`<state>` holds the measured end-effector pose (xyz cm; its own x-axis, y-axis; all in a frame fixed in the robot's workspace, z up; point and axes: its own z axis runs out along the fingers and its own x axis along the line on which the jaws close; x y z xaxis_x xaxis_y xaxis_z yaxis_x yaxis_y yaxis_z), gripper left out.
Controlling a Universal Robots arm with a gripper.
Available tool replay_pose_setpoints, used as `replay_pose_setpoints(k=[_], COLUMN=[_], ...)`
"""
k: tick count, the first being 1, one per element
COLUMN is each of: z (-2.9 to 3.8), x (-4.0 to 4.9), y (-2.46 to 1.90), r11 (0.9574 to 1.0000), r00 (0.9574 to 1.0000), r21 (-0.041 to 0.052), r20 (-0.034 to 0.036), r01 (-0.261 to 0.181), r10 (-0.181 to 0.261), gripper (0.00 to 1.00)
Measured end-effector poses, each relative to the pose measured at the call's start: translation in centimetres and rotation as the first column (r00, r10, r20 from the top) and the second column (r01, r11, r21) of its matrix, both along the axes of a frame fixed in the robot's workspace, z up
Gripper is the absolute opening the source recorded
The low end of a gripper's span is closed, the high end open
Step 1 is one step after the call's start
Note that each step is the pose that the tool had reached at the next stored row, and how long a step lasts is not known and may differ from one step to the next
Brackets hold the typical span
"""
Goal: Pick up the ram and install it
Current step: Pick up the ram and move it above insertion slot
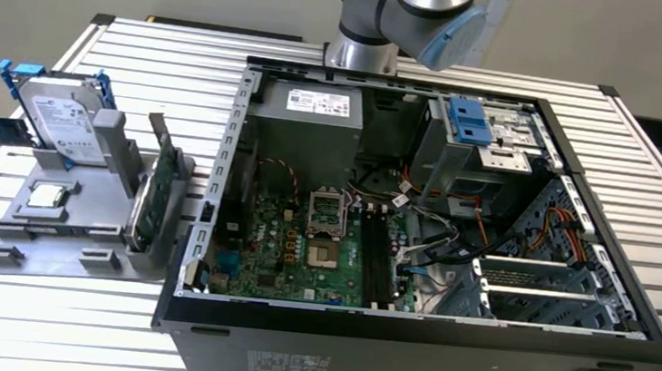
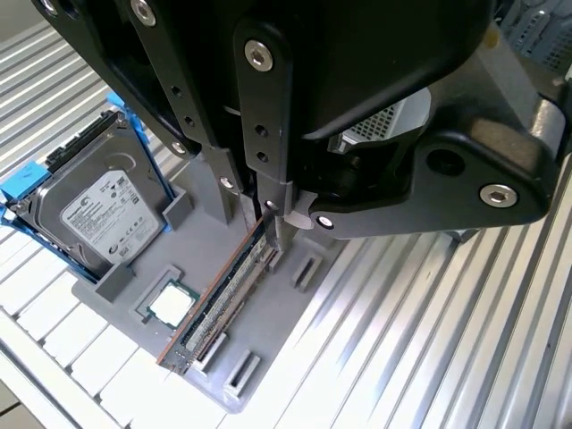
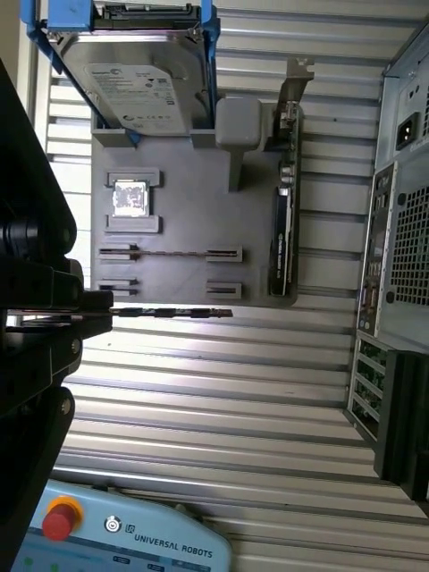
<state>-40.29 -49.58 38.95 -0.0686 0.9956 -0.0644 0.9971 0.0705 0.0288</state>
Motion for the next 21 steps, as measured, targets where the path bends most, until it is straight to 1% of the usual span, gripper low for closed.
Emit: replay_pose_setpoints(k=[5, 21], z=[0.00, 0.00], x=[0.20, 1.73], y=[0.00, 0.00], r11=[1.0000, 1.0000], r00=[1.0000, 1.0000], r21=[0.0000, 0.0000], r20=[0.0000, 0.0000], r01=[0.000, 0.000], r10=[0.000, 0.000], gripper=[0.00, 0.00])
